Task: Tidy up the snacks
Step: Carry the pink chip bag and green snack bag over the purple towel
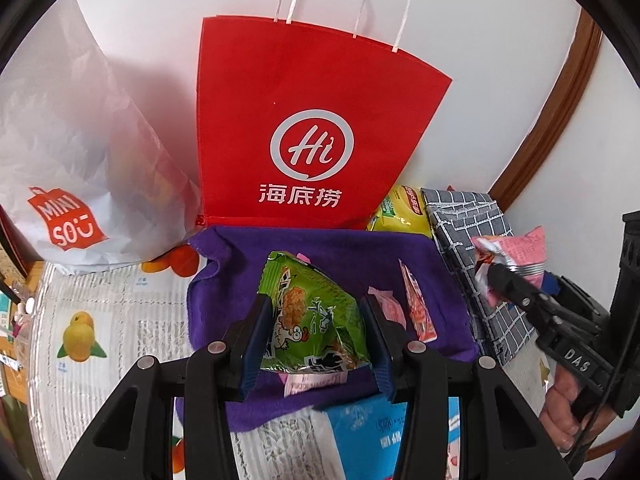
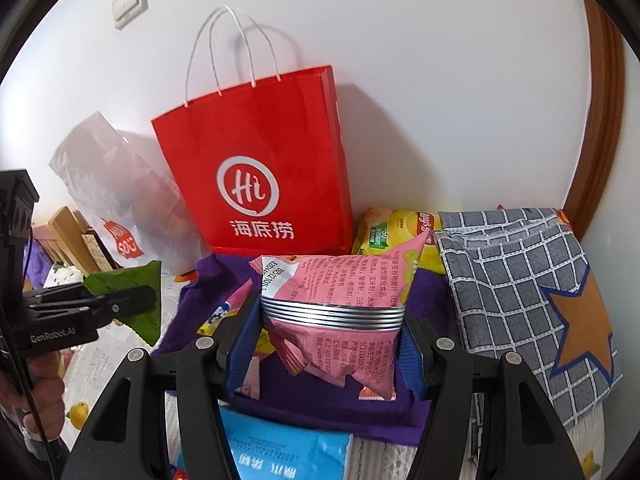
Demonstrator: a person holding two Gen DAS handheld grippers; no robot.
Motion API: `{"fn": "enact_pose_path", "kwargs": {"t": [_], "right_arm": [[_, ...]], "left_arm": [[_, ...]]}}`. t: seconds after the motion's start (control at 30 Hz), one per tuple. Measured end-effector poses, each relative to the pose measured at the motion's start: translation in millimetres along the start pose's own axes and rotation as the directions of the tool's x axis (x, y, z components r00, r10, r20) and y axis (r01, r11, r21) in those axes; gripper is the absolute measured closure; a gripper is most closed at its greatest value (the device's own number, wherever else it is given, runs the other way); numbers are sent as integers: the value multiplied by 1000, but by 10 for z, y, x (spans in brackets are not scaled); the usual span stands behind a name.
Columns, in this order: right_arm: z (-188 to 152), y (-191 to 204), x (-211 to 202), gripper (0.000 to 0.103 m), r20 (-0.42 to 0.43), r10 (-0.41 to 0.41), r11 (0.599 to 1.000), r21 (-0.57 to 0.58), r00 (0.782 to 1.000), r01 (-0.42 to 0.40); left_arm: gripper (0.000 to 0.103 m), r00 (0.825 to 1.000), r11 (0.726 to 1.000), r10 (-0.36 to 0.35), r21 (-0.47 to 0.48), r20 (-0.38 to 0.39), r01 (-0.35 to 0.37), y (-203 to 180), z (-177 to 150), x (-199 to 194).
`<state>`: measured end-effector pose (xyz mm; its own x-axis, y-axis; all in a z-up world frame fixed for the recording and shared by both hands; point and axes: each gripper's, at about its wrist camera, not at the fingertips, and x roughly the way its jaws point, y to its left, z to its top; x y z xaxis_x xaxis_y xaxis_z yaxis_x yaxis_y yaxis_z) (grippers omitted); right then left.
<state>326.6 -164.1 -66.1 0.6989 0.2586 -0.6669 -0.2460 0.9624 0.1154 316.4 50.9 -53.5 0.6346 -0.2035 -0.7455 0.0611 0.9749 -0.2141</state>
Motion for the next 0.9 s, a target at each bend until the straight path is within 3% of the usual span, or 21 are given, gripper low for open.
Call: {"fn": "enact_pose_path", "kwargs": {"t": [0.53,0.9], "right_arm": [[-162,-138,653,42,-130,-14,1000,-18,991,12],[-297,-143,940,42,-206,-26,999,-34,978,19]], "left_arm": [[60,996,1000,-10,5,-86,10,32,10,576],[60,992,1000,1,19,-129,1,21,-22,748]]}}
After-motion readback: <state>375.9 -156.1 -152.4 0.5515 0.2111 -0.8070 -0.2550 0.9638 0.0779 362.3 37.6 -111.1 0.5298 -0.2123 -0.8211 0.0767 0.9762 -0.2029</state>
